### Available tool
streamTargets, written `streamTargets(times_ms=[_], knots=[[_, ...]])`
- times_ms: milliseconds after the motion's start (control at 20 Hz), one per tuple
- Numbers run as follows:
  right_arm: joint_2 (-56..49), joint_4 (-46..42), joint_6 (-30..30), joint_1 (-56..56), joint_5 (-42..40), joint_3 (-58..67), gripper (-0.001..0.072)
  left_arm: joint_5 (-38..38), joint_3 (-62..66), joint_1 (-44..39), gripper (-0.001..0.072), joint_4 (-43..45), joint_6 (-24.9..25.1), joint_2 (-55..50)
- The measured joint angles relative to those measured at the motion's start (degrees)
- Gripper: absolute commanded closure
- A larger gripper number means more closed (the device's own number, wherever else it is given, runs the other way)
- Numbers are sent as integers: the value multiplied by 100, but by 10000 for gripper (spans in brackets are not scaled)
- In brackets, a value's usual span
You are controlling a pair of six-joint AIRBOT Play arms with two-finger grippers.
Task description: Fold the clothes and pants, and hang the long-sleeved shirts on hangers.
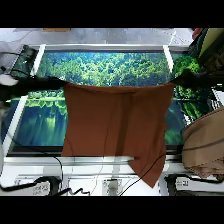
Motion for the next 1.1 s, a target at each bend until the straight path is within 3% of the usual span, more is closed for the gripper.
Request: streamTargets(times_ms=[350,600,850,1100], knots=[[-1016,-20,-98,380,-1884,-87,695,1764,0,-251,698,-26,162,-911],[-1121,-590,-192,426,-2065,-94,695,2031,2,-249,699,-17,153,-992],[-1126,-953,-210,426,-1209,-92,695,1311,2,-4,699,50,-26,-831],[-1126,-1357,-214,426,-31,-92,695,-278,4,302,700,833,-643,-647]])
